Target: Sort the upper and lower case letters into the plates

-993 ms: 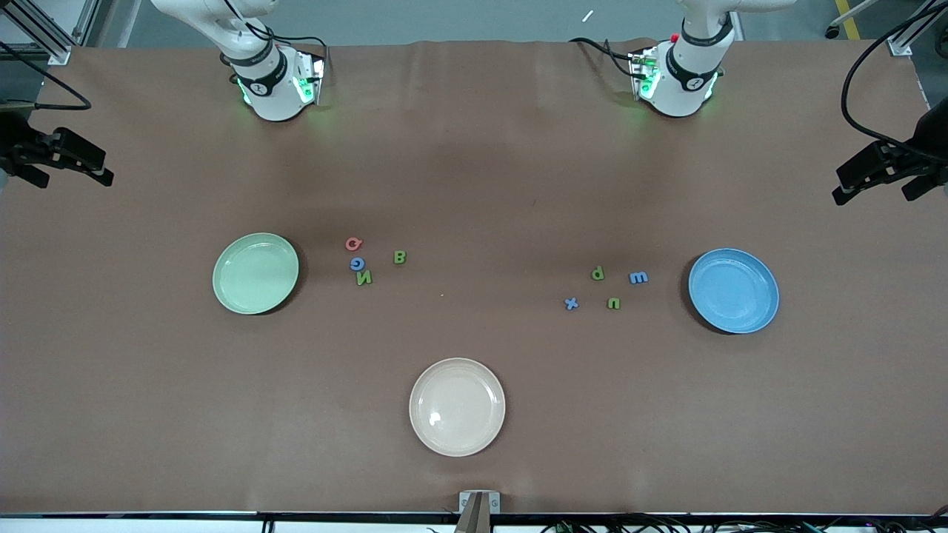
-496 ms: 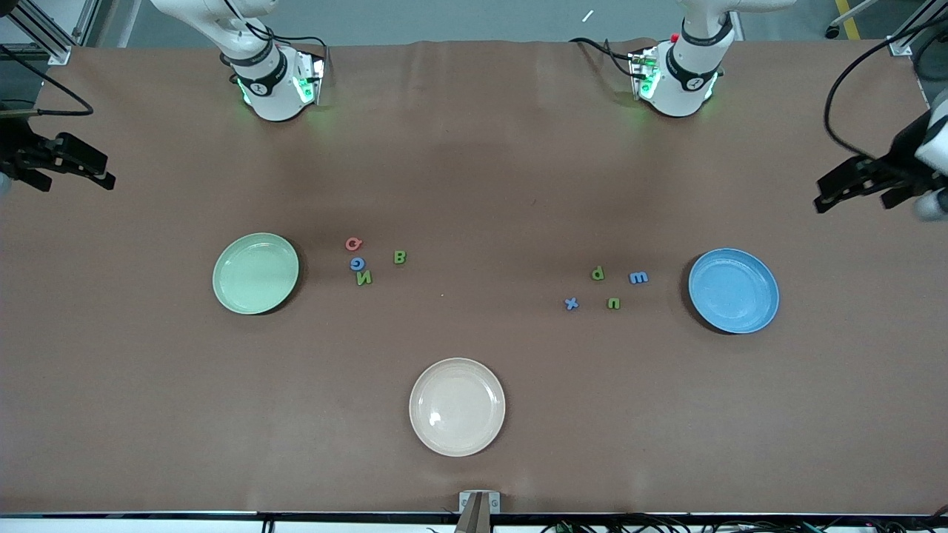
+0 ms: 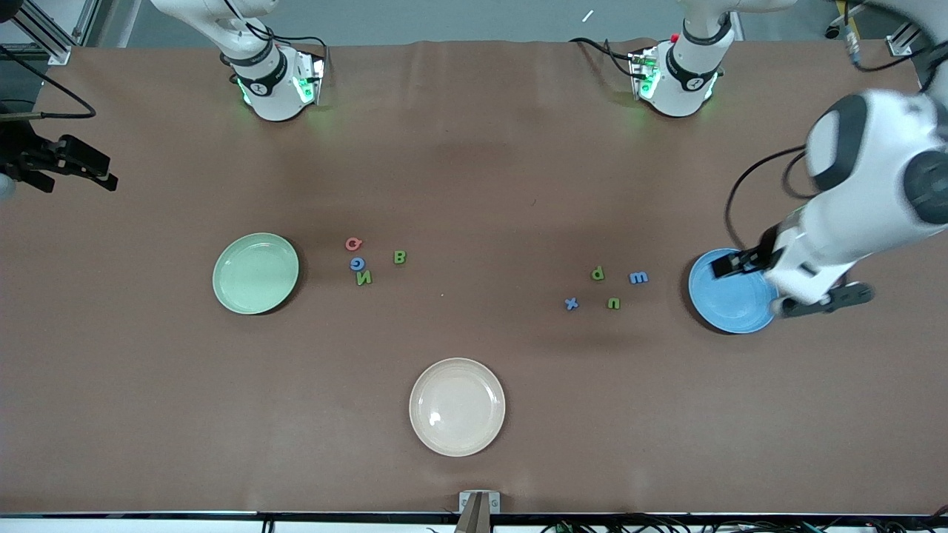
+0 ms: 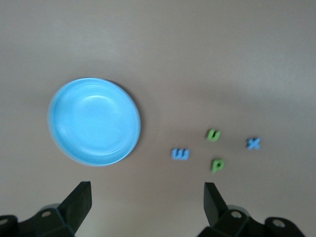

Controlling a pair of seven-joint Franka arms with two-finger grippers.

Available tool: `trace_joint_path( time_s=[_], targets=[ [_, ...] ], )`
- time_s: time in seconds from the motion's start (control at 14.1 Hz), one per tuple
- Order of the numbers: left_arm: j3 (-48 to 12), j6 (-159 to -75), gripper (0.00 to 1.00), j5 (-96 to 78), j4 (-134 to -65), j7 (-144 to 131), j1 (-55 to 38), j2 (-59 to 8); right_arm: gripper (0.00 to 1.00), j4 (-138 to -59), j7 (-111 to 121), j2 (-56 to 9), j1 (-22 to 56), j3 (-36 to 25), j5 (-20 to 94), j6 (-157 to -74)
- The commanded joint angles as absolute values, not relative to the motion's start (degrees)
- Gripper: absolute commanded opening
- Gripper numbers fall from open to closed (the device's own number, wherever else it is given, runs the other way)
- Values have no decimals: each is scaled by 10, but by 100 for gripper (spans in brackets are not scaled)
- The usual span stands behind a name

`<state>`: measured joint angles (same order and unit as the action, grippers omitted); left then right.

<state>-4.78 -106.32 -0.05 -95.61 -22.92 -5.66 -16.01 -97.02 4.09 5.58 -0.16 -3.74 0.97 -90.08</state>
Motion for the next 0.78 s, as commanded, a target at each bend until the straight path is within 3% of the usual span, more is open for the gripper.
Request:
trace_joint_path(
  time_s=[0.0,0.35,0.71],
  targets=[
    [-65,-1174,100,-4,-1044,-278,-57,-153,100,-969,44,61,-4,-38,15,-897],
    [-77,-1352,100,3,-1154,-341,-83,-197,100,-962,43,25,-6,-38,15,-896],
    [-77,-1411,100,36,-1208,-351,-98,-220,100,-947,46,-41,-7,-40,10,-926]
  ],
)
